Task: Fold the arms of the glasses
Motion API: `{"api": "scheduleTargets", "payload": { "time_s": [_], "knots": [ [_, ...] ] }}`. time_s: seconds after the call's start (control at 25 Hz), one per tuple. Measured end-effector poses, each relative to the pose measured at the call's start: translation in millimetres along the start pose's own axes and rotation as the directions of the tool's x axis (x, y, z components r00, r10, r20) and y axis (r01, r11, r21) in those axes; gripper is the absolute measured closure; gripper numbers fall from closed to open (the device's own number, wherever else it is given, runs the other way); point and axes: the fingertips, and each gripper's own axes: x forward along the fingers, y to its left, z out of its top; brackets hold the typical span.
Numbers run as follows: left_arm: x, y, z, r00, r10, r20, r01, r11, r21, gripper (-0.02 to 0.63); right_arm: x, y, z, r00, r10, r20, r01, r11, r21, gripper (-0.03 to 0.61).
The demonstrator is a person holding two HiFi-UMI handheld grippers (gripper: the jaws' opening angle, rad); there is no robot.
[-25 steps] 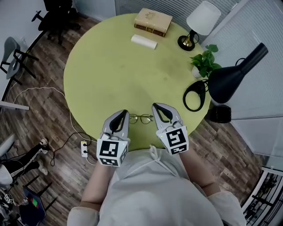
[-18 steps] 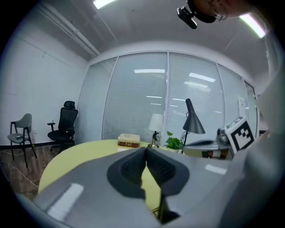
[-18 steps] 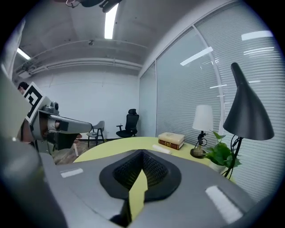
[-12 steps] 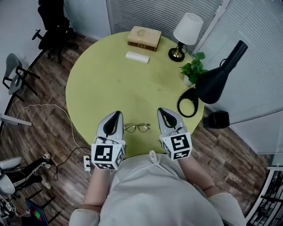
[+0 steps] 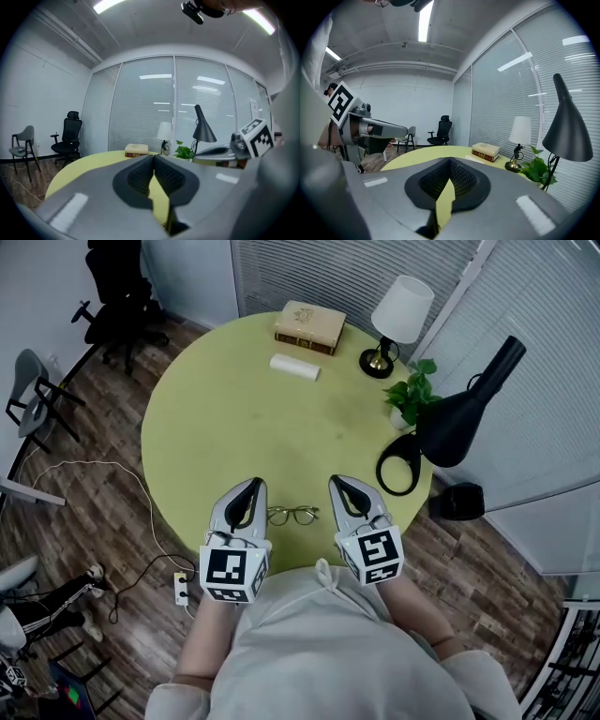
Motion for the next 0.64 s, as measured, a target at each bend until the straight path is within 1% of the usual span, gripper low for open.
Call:
{"api": "scheduleTargets", "payload": {
  "time_s": [0.28, 0.4, 0.64],
  "knots": [
    [1, 1, -5, 1.0, -0.001, -0.014, 0.001, 1.0, -0.001, 0.607, 6, 2, -8, 1.0, 0.01, -0.028, -0.009, 1.0, 0.007, 0.58],
    [4, 2, -9, 1.0, 0.0, -0.019, 0.0, 1.0, 0.005, 0.607, 10, 1, -13, 0.999, -0.002, -0.046, 0.002, 1.0, -0.003, 0.58],
    [5, 6, -18, 0.999, 0.002, -0.036, -0.002, 1.0, -0.013, 0.607, 11, 5, -16, 0.998, 0.0, -0.057, 0.0, 1.0, -0.004, 0.58]
  ]
}}
